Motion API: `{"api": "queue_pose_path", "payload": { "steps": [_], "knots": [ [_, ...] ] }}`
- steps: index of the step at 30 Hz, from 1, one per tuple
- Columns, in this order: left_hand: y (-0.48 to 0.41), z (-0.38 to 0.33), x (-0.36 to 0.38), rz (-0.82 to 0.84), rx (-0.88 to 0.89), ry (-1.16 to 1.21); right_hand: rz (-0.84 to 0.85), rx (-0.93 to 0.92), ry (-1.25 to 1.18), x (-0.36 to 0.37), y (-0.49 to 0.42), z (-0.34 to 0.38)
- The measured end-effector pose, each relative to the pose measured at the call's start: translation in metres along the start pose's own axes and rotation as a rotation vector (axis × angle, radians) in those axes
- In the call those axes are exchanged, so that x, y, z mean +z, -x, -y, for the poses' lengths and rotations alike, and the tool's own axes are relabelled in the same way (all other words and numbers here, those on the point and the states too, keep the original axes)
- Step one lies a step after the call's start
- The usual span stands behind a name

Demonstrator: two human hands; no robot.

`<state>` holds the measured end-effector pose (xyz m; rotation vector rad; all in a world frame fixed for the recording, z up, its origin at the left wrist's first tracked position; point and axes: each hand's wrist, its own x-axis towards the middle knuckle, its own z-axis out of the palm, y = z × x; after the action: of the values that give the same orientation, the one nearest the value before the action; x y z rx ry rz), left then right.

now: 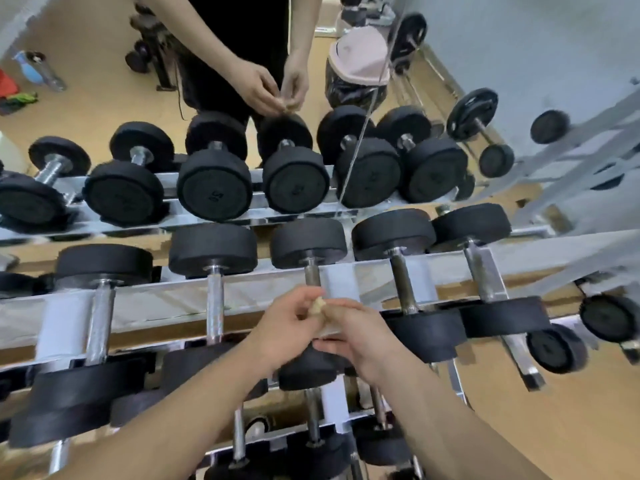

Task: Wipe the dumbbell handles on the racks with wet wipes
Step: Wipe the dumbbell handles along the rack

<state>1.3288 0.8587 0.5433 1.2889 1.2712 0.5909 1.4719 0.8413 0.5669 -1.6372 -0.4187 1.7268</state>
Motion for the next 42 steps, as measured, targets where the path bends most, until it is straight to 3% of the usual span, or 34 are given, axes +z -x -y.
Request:
{"api": "queue_pose_path", "payload": {
  "steps": [7, 14, 16, 19, 21, 24, 28, 32, 33, 38, 42],
  "knots": [
    [0.012, -0.021, 0.075, -0.101, -0.089, 0.084, -0.109, -0.07, 0.109, -0.078, 0.024, 0.005],
    [-0.019, 0.003, 0.044, -0.287, -0.269, -0.055, -0.104, -0.088, 0.309, -0.079, 0.01, 0.001],
    [-0.044, 0.007, 0.023, -0.368, -0.201, -0.194, -0.098, -0.138, 0.508, -0.066, -0.008, 0.0],
    [-0.074, 0.005, 0.011, -0.493, 0.105, -0.46, -0.138, -0.22, 0.894, -0.051, -0.035, -0.005],
    [-0.087, 0.021, 0.016, -0.447, 0.234, -0.613, -0.163, -0.198, 0.948, -0.046, -0.056, -0.011],
    [-0.088, 0.052, 0.031, -0.277, 0.186, -0.586, -0.198, -0.209, 1.05, -0.039, -0.073, -0.022],
    [-0.093, 0.059, 0.028, -0.215, 0.233, -0.562, -0.265, -0.314, 1.345, -0.029, -0.074, -0.032],
    [-0.109, 0.047, 0.021, -0.126, 0.217, -0.572, -0.164, -0.302, 1.352, -0.035, -0.073, -0.023],
    [-0.111, 0.045, 0.019, -0.107, 0.217, -0.576, -0.179, -0.374, 1.334, -0.038, -0.073, -0.021],
    [-0.111, 0.06, 0.019, -0.043, 0.319, -0.667, -0.025, -0.412, 1.586, -0.047, -0.076, -0.025],
    [-0.104, 0.072, 0.017, 0.066, 0.356, -0.664, -0.059, -0.271, 1.506, -0.047, -0.08, -0.023]
  ]
}}
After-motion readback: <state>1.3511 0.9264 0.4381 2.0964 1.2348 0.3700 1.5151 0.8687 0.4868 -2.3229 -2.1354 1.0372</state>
